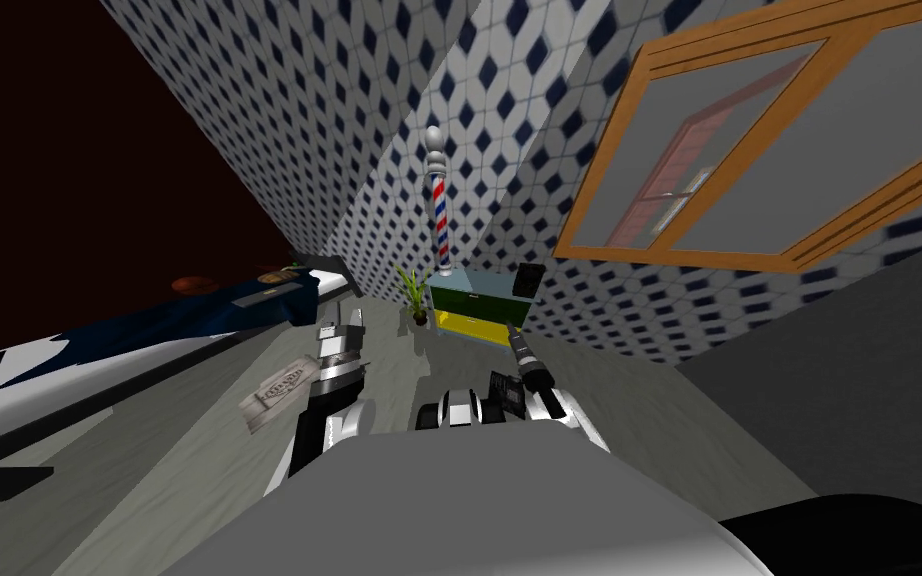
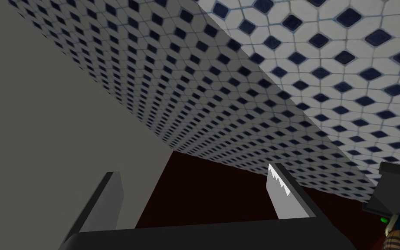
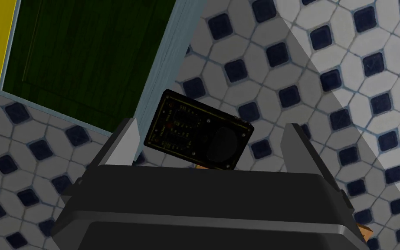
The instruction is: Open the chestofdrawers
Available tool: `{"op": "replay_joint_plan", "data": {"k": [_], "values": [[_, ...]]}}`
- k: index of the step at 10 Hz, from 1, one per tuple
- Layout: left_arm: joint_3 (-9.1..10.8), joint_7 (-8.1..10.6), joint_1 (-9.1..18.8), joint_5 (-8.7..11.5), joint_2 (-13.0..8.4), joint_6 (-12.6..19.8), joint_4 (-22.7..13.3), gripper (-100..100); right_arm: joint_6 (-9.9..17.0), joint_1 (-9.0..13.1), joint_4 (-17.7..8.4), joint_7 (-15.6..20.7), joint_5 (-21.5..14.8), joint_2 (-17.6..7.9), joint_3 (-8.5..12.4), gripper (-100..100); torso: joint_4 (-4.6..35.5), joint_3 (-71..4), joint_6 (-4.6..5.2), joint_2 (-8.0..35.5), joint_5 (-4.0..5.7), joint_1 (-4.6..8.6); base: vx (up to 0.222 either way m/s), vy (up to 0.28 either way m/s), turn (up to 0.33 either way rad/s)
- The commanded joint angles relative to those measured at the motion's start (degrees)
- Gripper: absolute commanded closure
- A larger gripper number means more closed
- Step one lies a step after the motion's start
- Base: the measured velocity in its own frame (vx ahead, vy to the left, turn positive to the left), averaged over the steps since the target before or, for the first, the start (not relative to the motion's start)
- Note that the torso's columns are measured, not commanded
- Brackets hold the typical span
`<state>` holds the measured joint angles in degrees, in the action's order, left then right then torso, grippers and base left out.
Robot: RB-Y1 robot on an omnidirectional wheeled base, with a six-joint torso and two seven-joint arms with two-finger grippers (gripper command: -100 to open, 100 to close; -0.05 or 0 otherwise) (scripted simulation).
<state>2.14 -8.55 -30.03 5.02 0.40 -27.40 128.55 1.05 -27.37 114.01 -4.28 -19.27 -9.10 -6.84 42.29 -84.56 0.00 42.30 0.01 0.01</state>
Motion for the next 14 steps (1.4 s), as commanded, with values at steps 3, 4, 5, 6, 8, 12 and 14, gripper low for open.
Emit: {"op": "replay_joint_plan", "data": {"k": [3, 4, 5, 6, 8, 12, 14], "values": [[0.00, 0.00, 0.0, 0.0, 0.0, 0.0, 0.0, 0, 8.4, 0.2, -5.5, 0.7, -6.6, -0.1, -4.2, -100, 0.0, 0.0, 0.02, 0.0, -0.01, 0.02, 0.069, 0.088, 0.078], [0.00, 0.00, 0.0, 0.0, 0.0, 0.0, 0.0, 0, 9.8, 0.2, -5.8, 0.7, -7.8, -0.1, -4.2, -100, 0.0, 0.0, -0.01, 0.0, -0.01, -0.05, 0.065, 0.077, 0.046], [0.00, 0.00, 0.0, 0.0, 0.0, 0.0, 0.0, 0, 11.6, 0.5, -7.9, 1.0, -9.9, -0.2, -5.8, -100, 0.0, 0.0, 0.02, 0.0, -0.01, 0.02, 0.077, 0.087, 0.086], [0.00, 0.00, 0.0, 0.0, 0.0, 0.0, 0.0, 0, 13.2, 0.5, -8.5, 1.0, -10.9, -0.2, -5.8, -100, 0.0, 0.0, -0.01, 0.0, -0.01, -0.02, 0.075, 0.072, 0.048], [0.00, 0.00, 0.0, 0.0, 0.0, 0.0, 0.0, 0, 16.8, 0.8, -11.2, 1.3, -14.2, -0.4, -7.5, -100, 0.0, 0.0, -0.01, -0.1, 0.00, 0.00, 0.086, 0.069, 0.077], [0.00, 0.00, 0.0, 0.0, 0.0, 0.0, 0.0, 0, 23.2, 1.5, -16.2, 1.9, -19.4, -0.6, -10.9, -100, 0.0, 0.0, 0.01, 0.0, -0.03, -0.05, 0.057, 0.057, 0.062], [0.00, 0.00, 0.0, 0.0, 0.0, 0.0, 0.0, 0, 26.4, 1.9, -19.8, 2.3, -23.6, -0.7, -12.5, -100, 0.0, -0.1, 0.02, -0.1, -0.02, -0.01, 0.090, 0.058, 0.072]]}}
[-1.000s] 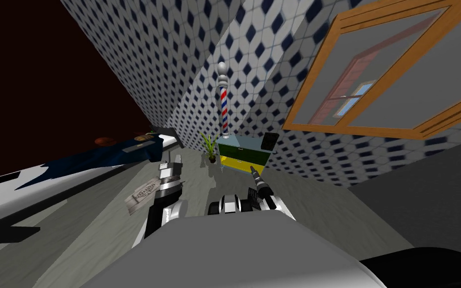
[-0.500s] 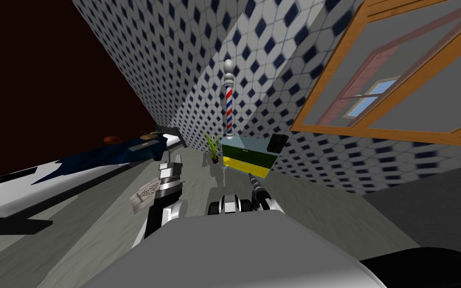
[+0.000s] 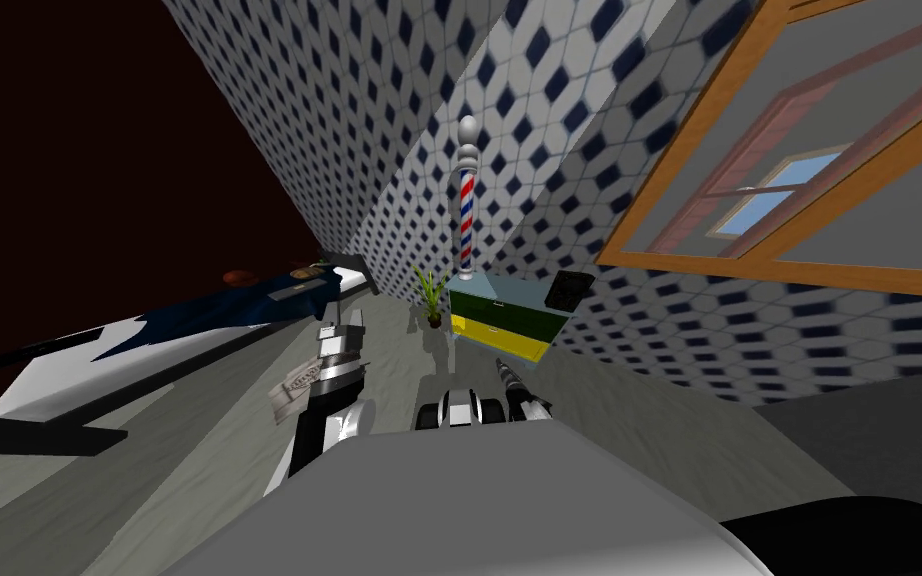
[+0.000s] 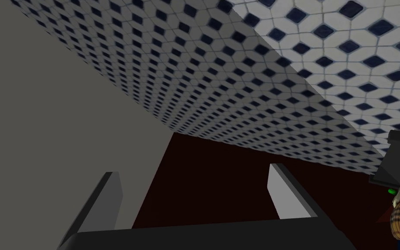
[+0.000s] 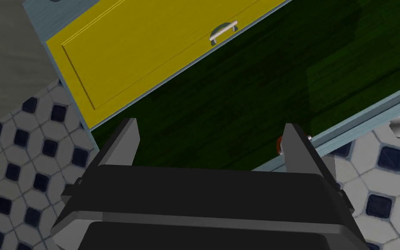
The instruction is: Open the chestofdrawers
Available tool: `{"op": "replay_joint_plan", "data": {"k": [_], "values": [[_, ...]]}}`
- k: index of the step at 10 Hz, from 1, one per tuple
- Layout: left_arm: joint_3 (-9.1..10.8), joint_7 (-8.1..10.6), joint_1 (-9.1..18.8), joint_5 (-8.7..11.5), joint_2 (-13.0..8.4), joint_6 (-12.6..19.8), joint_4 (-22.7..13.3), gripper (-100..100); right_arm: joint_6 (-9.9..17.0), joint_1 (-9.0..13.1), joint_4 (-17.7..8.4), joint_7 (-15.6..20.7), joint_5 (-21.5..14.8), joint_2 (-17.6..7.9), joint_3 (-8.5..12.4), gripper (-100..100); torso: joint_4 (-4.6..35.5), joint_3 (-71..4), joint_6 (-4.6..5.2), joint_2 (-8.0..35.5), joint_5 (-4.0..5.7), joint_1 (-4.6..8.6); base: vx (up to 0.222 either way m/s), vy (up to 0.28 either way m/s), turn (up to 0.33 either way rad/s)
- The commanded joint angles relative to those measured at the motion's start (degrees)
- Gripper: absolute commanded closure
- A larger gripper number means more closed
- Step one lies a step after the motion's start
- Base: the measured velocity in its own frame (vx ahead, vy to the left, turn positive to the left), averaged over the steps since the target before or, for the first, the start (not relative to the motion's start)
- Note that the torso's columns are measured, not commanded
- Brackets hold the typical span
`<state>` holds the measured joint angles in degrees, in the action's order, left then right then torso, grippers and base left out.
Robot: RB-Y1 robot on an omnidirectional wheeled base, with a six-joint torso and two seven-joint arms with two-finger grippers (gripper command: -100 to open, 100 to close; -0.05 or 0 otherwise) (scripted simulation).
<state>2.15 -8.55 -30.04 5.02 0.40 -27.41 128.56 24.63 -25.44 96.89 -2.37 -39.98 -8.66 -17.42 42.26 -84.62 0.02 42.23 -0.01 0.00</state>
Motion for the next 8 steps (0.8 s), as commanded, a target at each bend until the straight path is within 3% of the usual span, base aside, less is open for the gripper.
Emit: {"op": "replay_joint_plan", "data": {"k": [1, 2, 3, 5, 6, 7, 8], "values": [[0.00, 0.00, 0.0, 0.0, 0.0, 0.0, 0.0, 0, 4.6, -0.1, -2.7, 0.4, -3.5, -1.2, -1.9, -100, 0.0, 0.0, -0.02, 0.0, 0.03, 0.07, 0.094, 0.048, 0.055], [0.00, 0.00, 0.0, 0.0, 0.0, 0.0, 0.0, 0, 5.4, -0.1, -2.7, 0.4, -3.5, -1.2, -1.9, -100, 0.0, 0.0, -0.01, 0.1, 0.03, 0.05, 0.043, 0.031, -0.002], [0.00, 0.00, 0.0, 0.0, 0.0, 0.0, 0.0, 0, 7.2, 0.4, -5.6, 0.7, -6.5, -1.3, -3.6, -100, 0.1, 0.1, -0.01, 0.2, 0.03, 0.07, 0.060, 0.039, 0.079], [0.00, 0.00, 0.0, 0.0, 0.0, 0.0, 0.0, 0, 9.3, 0.4, -5.6, 0.7, -6.9, -1.3, -3.6, -100, 0.0, 0.1, -0.01, 0.1, 0.00, -0.03, 0.053, 0.034, 0.038], [0.00, 0.00, 0.0, 0.0, 0.0, 0.0, 0.0, 0, 11.3, 0.9, -8.3, 1.1, -10.1, -1.5, -5.2, -100, 0.0, 0.1, -0.01, 0.1, 0.02, 0.04, 0.062, 0.042, 0.130], [0.00, 0.00, 0.0, 0.0, 0.0, 0.0, 0.0, 0, 12.8, 0.9, -8.5, 1.1, -10.3, -1.5, -5.2, -100, 0.0, 0.0, -0.04, 0.0, 0.02, -0.03, 0.088, 0.036, 0.049], [0.00, 0.00, 0.0, 0.0, 0.0, 0.0, 0.0, 0, 14.8, 1.5, -10.5, 1.5, -12.1, -1.6, -6.8, -100, 0.0, 0.0, 0.00, 0.0, 0.00, 0.00, 0.116, 0.026, 0.088]]}}
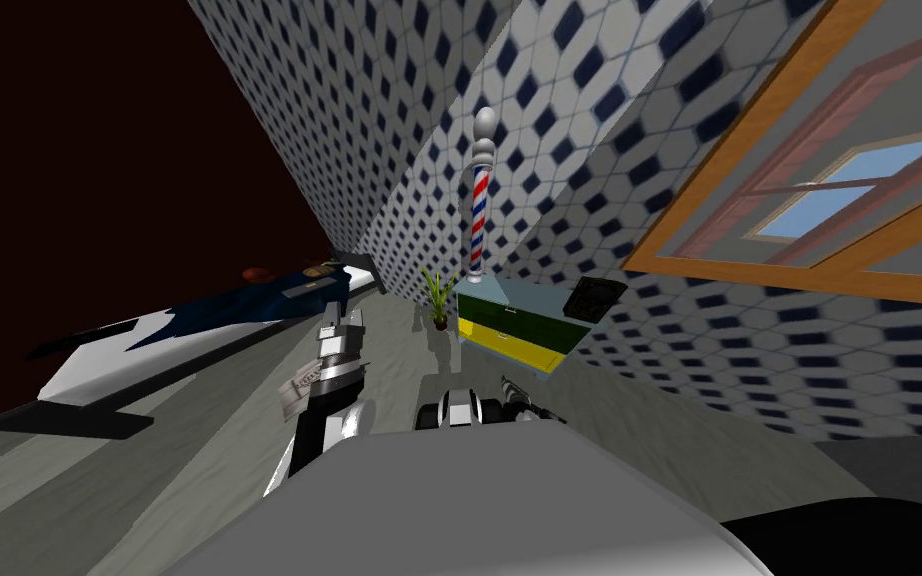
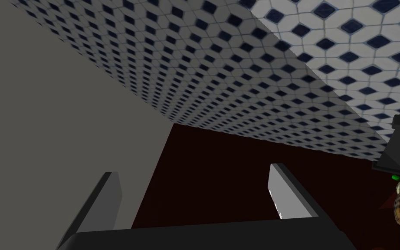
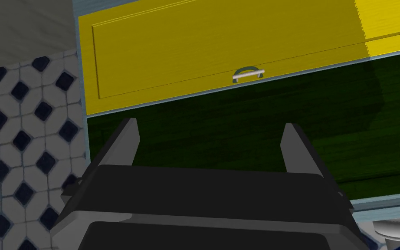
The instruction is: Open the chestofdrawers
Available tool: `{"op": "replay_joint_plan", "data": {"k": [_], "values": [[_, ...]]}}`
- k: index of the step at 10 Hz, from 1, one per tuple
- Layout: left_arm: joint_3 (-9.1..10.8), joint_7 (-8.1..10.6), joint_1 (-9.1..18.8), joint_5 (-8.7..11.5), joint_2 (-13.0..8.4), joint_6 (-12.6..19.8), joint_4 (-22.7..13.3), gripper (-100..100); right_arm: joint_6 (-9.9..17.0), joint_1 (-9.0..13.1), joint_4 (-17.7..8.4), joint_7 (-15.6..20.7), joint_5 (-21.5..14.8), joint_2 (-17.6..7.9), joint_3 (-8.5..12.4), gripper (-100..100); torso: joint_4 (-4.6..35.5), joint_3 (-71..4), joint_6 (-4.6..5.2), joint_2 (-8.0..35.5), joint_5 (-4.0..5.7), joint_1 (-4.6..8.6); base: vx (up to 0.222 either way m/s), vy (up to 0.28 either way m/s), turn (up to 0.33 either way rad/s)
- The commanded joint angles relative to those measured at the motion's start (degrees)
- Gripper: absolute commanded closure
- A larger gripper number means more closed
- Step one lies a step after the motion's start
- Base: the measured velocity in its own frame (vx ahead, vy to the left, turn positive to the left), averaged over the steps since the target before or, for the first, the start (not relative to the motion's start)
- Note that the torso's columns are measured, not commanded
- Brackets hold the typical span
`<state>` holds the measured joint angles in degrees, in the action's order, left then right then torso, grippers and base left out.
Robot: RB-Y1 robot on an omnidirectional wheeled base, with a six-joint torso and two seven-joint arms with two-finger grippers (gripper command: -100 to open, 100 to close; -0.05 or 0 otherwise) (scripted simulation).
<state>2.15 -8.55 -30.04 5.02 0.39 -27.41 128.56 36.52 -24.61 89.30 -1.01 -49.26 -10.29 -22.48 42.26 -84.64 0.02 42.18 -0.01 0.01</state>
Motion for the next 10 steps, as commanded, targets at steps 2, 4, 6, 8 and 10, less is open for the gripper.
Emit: {"op": "replay_joint_plan", "data": {"k": [2, 4, 6, 8, 10], "values": [[0.00, 0.00, 0.0, 0.0, 0.0, 0.0, 0.0, 0, 5.2, 0.6, -3.9, 0.1, -4.4, 0.0, -1.7, -100, 0.0, 0.0, 0.00, 0.1, 0.01, 0.04, 0.072, 0.019, 0.023], [0.00, 0.00, 0.0, 0.0, 0.0, 0.0, 0.0, 0, 9.0, 1.2, -6.8, 0.6, -7.8, -0.2, -3.2, -100, 0.1, 0.1, -0.04, 0.2, 0.01, -0.03, 0.078, 0.027, 0.081], [0.00, 0.00, 0.0, 0.0, 0.0, 0.0, 0.0, 0, 12.4, 1.9, -9.7, 1.0, -11.0, -0.3, -4.7, -100, 0.0, 0.0, -0.03, 0.0, 0.01, -0.01, 0.100, 0.020, 0.077], [0.00, 0.00, 0.0, 0.0, 0.0, 0.0, 0.0, 0, 15.2, 2.5, -12.4, 1.4, -13.5, -0.5, -6.1, -100, 0.1, 0.1, -0.01, 0.2, 0.02, 0.05, 0.060, 0.009, 0.034], [0.00, 0.00, 0.0, 0.0, 0.0, 0.0, 0.0, 0, 18.0, 3.3, -15.4, 1.8, -16.5, -0.7, -7.5, -100, 0.0, 0.1, -0.01, 0.1, 0.01, 0.02, 0.097, 0.002, 0.090]]}}
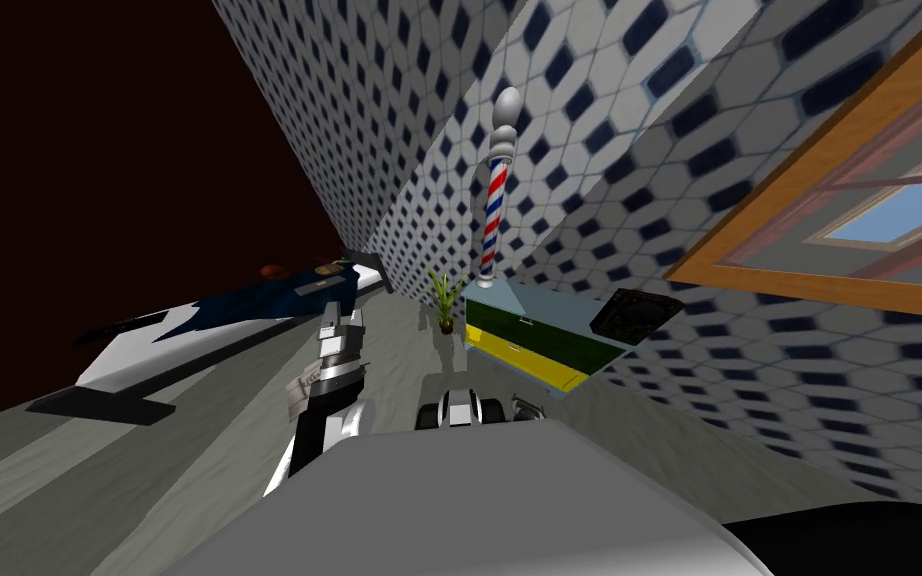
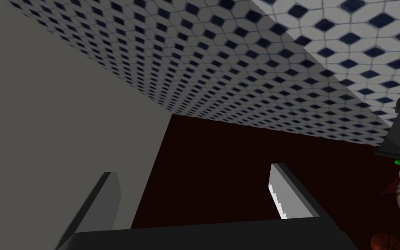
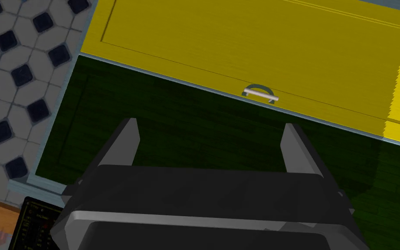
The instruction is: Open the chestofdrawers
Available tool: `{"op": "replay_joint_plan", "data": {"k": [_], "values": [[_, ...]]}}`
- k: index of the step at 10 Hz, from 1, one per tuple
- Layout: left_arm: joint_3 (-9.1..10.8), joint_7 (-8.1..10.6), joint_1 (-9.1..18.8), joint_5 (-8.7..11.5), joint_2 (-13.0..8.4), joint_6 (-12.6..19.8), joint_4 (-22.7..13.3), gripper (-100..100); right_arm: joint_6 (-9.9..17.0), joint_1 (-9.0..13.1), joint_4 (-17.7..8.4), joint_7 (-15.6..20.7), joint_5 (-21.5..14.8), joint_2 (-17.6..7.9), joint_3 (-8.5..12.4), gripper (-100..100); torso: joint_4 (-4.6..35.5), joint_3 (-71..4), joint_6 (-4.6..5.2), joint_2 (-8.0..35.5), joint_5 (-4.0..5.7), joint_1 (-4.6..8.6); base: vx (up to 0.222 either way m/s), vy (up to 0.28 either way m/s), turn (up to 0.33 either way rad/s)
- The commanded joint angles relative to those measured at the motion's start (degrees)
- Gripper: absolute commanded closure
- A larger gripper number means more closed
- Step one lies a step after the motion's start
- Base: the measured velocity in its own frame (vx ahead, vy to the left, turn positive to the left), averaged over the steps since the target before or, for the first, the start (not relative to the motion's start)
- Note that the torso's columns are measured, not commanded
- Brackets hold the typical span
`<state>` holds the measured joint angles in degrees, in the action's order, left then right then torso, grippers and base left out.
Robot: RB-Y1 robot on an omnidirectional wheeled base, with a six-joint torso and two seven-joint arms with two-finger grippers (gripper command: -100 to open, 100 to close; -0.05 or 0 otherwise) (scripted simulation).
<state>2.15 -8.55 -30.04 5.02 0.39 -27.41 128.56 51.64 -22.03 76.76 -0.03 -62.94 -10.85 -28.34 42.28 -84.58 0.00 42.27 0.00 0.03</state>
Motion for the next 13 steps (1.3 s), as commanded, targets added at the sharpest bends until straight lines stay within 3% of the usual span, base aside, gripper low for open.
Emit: {"op": "replay_joint_plan", "data": {"k": [1, 2, 3, 4, 5, 6, 9, 10, 11, 12, 13], "values": [[0.00, 0.00, 0.0, 0.0, 0.0, 0.0, 0.0, 0, 4.5, 0.7, -2.9, 0.9, -3.7, -0.1, -1.6, -100, 0.0, 0.0, -0.02, -0.1, 0.00, -0.02, 0.096, -0.007, 0.049], [0.00, 0.00, 0.0, 0.0, 0.0, 0.0, 0.0, 0, 4.9, 0.7, -2.9, 0.9, -3.7, -0.1, -1.6, -100, 0.0, 0.0, 0.01, 0.0, 0.00, 0.00, 0.041, -0.007, -0.007], [0.00, 0.00, 0.0, 0.0, 0.0, 0.0, 0.0, 0, 7.2, 1.4, -5.6, 1.3, -6.4, -0.3, -2.9, -100, 0.0, 0.1, 0.01, 0.2, 0.00, -0.01, 0.073, -0.006, 0.082], [0.00, 0.00, 0.0, 0.0, 0.0, 0.0, 0.0, 0, 8.4, 1.4, -5.6, 1.3, -6.8, -0.3, -2.9, -100, 0.0, 0.1, -0.02, 0.1, 0.00, -0.02, 0.074, -0.004, 0.061], [0.00, 0.00, 0.0, 0.0, 0.0, 0.0, 0.0, 0, 10.2, 2.2, -8.3, 1.7, -9.2, -0.5, -4.1, -100, 0.0, 0.0, 0.00, 0.0, -0.01, -0.04, 0.099, -0.023, 0.122], [0.00, 0.00, 0.0, 0.0, 0.0, 0.0, 0.0, 0, 11.7, 2.2, -8.3, 1.7, -9.7, -0.5, -4.1, -100, 0.0, 0.0, -0.02, -0.1, 0.01, 0.03, 0.087, -0.010, 0.044], [0.00, 0.00, 0.0, 0.0, 0.0, 0.0, 0.0, 0, 16.7, 3.7, -13.2, 2.6, -14.7, -0.8, -6.3, -100, 0.0, 0.0, 0.00, 0.0, 0.00, -0.01, 0.096, -0.021, 0.068], [0.00, 0.00, 0.0, 0.0, 0.0, 0.0, 0.0, 0, 18.0, 3.7, -13.4, 2.6, -15.3, -0.8, -6.3, -100, 0.0, 0.0, -0.01, 0.0, 0.01, 0.02, 0.087, -0.037, 0.046], [0.00, 0.00, 0.0, 0.0, 0.0, 0.0, 0.0, 0, 19.7, 4.5, -15.8, 3.0, -17.6, -1.0, -7.3, -100, 0.0, 0.0, 0.00, 0.0, 0.01, 0.01, 0.102, -0.045, 0.082], [0.00, 0.00, 0.0, 0.0, 0.0, 0.0, 0.0, 0, 20.9, 4.5, -15.8, 3.0, -17.9, -1.0, -7.3, -100, 0.0, 0.0, -0.01, 0.0, 0.01, 0.02, 0.081, -0.031, 0.042], [0.00, 0.00, 0.0, 0.0, 0.0, 0.0, 0.0, 0, 22.8, 5.2, -18.0, 3.4, -20.2, -1.3, -8.2, -100, 0.0, 0.0, 0.01, 0.1, -0.01, -0.06, 0.087, -0.028, 0.089]]}}
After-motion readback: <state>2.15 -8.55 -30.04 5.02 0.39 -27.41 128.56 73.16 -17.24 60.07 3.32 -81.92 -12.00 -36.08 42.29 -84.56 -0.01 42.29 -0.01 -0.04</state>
